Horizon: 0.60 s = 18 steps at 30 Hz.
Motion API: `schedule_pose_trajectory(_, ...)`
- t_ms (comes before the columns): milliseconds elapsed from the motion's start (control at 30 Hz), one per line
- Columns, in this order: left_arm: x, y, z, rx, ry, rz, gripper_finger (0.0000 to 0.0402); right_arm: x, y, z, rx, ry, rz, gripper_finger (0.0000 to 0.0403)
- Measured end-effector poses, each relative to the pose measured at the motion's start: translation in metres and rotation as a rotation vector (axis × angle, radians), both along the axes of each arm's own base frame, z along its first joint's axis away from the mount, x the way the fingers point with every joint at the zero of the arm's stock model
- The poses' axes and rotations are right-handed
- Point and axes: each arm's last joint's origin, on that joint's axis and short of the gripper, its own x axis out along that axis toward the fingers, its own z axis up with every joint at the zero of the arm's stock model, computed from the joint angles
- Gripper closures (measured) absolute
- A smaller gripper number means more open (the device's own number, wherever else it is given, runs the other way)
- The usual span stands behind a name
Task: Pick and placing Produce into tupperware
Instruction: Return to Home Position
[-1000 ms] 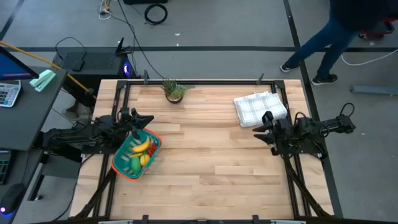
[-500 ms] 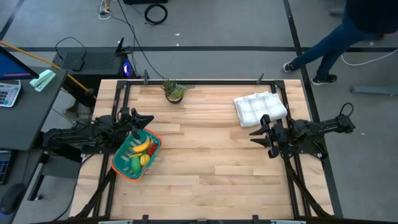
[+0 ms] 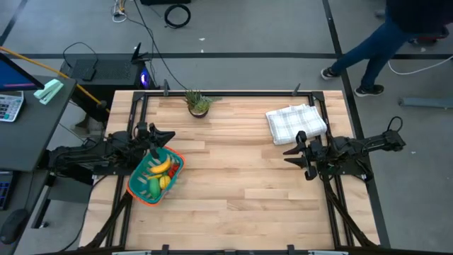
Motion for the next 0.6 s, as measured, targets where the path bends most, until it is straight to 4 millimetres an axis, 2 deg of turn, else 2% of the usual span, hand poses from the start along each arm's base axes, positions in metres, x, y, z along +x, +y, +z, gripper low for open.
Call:
schedule_pose_trajectory(300, 0.0, 0.0, 0.0, 0.0, 0.0, 0.0, 0.0378, 0.0001, 0.0, -0.0001, 0.0, 0.001, 0.0, 0.0286)
schedule_pose_trajectory(600, 0.0, 0.0, 0.0, 0.0, 0.0, 0.0, 0.0365, 0.0001, 0.0, -0.0003, -0.001, 0.003, 0.0, 0.0286)
